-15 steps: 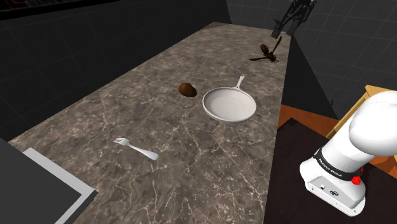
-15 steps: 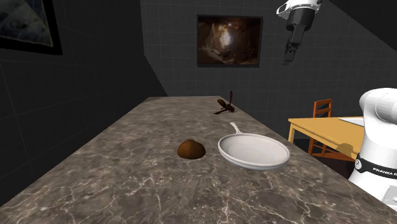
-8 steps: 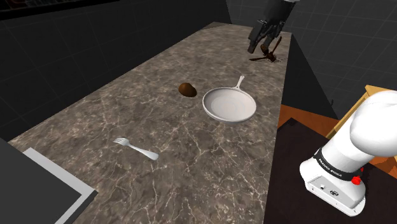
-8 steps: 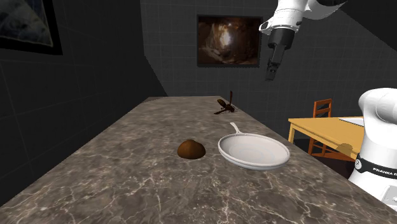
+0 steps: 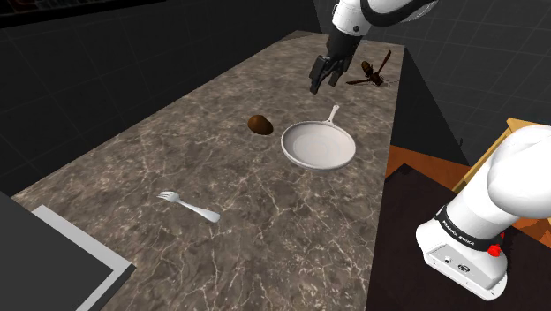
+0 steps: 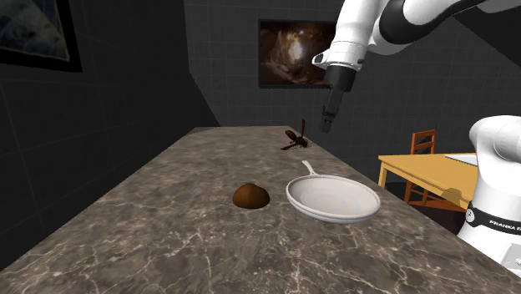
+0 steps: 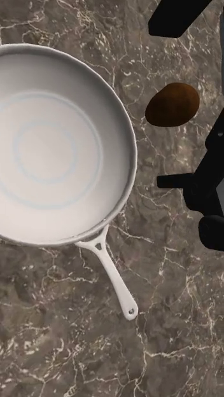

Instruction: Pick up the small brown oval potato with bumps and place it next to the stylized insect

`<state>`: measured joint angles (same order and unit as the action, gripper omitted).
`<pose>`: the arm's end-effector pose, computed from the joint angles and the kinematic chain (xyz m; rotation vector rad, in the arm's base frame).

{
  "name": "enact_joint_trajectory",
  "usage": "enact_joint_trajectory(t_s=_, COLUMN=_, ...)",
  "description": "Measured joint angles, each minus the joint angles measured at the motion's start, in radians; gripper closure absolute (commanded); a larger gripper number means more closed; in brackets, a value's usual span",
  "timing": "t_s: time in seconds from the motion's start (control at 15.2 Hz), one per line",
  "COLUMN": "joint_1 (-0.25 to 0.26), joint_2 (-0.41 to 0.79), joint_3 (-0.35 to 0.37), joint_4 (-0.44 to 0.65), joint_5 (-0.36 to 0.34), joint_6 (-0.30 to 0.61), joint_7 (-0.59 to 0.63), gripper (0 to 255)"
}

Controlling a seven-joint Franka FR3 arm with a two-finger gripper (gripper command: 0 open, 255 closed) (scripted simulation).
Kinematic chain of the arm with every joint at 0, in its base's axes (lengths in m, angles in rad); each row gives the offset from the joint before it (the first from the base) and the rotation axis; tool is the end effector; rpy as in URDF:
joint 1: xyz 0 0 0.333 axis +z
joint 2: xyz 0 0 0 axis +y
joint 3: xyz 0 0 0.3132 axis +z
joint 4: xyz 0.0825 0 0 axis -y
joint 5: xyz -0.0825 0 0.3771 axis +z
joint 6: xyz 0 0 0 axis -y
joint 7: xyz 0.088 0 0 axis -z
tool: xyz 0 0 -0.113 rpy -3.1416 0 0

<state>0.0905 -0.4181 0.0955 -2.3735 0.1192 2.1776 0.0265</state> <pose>0.4309 0.0890 0.4961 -3.0321 -0.1494 -0.3252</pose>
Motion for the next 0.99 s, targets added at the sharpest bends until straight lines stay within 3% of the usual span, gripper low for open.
enact_joint_trajectory(t_s=0.46, joint_1=0.022, joint_2=0.249, joint_3=0.036, joint_4=0.066, joint_5=-0.01, joint_6=0.206, joint_7=-0.019, gripper=0)
enact_joint_trajectory(t_s=0.99, joint_1=0.052, joint_2=0.538, joint_3=0.07, joint_4=0.231, joint_5=-0.072, joint_6=0.358, joint_7=-0.005, gripper=0)
